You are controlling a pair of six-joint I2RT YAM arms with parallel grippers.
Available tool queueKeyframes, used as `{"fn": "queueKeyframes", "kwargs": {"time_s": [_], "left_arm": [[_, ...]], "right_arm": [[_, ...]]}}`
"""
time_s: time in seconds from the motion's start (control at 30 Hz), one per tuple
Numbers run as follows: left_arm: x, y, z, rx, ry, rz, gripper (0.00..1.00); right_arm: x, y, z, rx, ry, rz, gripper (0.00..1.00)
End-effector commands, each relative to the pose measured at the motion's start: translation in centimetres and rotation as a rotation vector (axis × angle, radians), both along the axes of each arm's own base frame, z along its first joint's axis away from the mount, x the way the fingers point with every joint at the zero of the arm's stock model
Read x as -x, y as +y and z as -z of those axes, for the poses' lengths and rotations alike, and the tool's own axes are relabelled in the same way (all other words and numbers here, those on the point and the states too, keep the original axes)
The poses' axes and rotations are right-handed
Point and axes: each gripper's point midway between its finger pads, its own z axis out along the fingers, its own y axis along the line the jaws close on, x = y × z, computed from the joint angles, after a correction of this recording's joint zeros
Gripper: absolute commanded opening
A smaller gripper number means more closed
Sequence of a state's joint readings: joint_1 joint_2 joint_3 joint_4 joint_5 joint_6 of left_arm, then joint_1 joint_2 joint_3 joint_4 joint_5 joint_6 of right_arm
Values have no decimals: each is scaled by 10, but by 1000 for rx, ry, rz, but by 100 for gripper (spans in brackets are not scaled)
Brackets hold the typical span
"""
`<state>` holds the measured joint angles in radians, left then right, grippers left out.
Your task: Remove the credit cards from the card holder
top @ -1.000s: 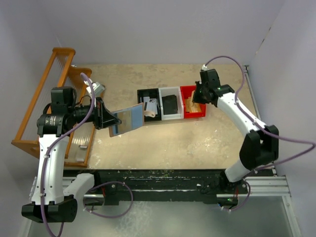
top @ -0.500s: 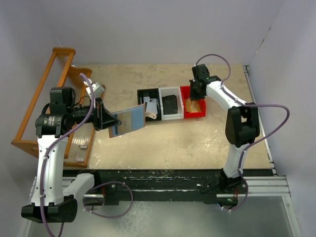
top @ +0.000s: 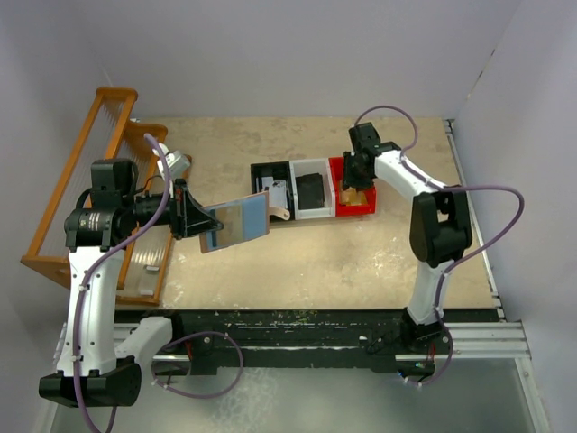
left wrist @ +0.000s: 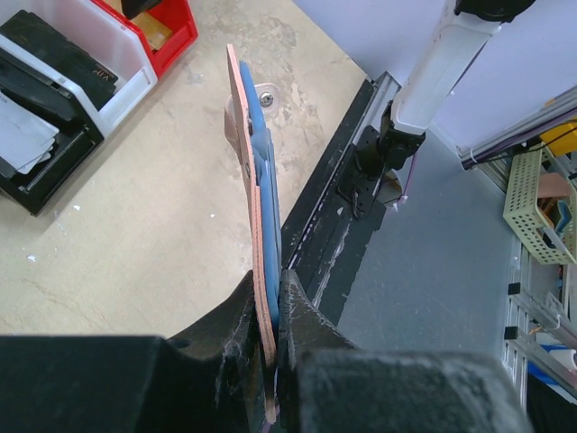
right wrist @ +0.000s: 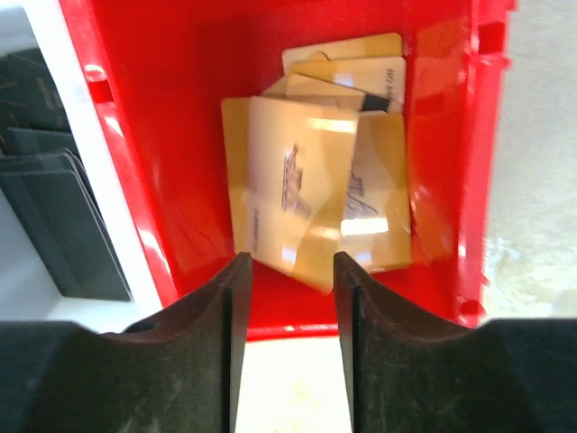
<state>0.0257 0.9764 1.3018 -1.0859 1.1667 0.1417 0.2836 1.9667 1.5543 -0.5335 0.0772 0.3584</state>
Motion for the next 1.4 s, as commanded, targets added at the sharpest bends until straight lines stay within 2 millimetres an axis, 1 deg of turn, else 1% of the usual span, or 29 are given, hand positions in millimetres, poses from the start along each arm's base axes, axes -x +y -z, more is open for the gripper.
{"fn": "queueKeyframes", "kwargs": {"time_s": [0.0,0.07,0.1,0.17,0.2,0.27,0.3,0.33,0.4,0.43,0.47,0.5,0.57,0.67,0.77,0.83,0.9,0.97,1.1,1.13,1.2,1.27,1.33,1.37], "left_arm": [[6,-5,-21,42,-68,43,0],[7,-5,-22,43,-68,43,0],[7,-5,-22,44,-70,43,0],[8,-6,-24,49,-73,49,0],[9,-6,-26,53,-77,52,0],[12,-7,-30,69,-79,65,0],[14,-9,-32,81,-80,78,0],[15,-9,-34,90,-76,84,0],[18,-11,-38,112,-73,104,0],[20,-12,-40,125,-68,117,0],[22,-13,-42,137,-63,127,0],[23,-13,-44,146,-62,136,0],[26,-14,-47,161,-58,151,0],[29,-15,-49,178,-46,169,0],[30,-16,-50,181,-40,171,0],[30,-15,-50,180,-39,168,0],[30,-15,-50,179,-35,166,0],[30,-15,-50,178,-37,164,0],[26,-14,-48,162,-34,140,0],[24,-14,-47,155,-34,128,0],[19,-12,-44,137,-34,102,0],[14,-10,-41,114,-42,70,0],[11,-9,-40,103,-47,54,1],[11,-9,-41,101,-50,51,3]], "right_arm": [[3,-21,-54,43,-122,73,50],[4,-29,-76,60,-170,104,56],[2,-30,-92,62,-215,105,58],[6,-21,-123,0,-280,81,63],[10,-10,-140,-56,-314,52,66],[27,29,-174,-209,-384,-64,71],[41,53,-200,-315,-439,-143,73],[55,79,-212,-418,-454,-226,74],[103,136,-258,-703,-497,-456,78],[127,158,-277,-818,-511,-539,81],[148,174,-293,-905,-534,-609,83],[172,189,-305,-983,-536,-684,85],[202,208,-323,-1105,-553,-773,87],[237,228,-330,-1200,-532,-863,88],[264,231,-347,-1297,-560,-934,87],[272,233,-351,-1315,-572,-949,85],[273,239,-347,-1288,-560,-951,80],[272,245,-339,-1259,-537,-936,69],[264,255,-316,-1169,-500,-880,37],[263,256,-309,-1153,-488,-870,34],[258,258,-298,-1111,-476,-847,31],[252,259,-290,-1070,-477,-816,24],[243,258,-289,-1045,-496,-772,10],[240,257,-290,-1040,-509,-749,1]]}}
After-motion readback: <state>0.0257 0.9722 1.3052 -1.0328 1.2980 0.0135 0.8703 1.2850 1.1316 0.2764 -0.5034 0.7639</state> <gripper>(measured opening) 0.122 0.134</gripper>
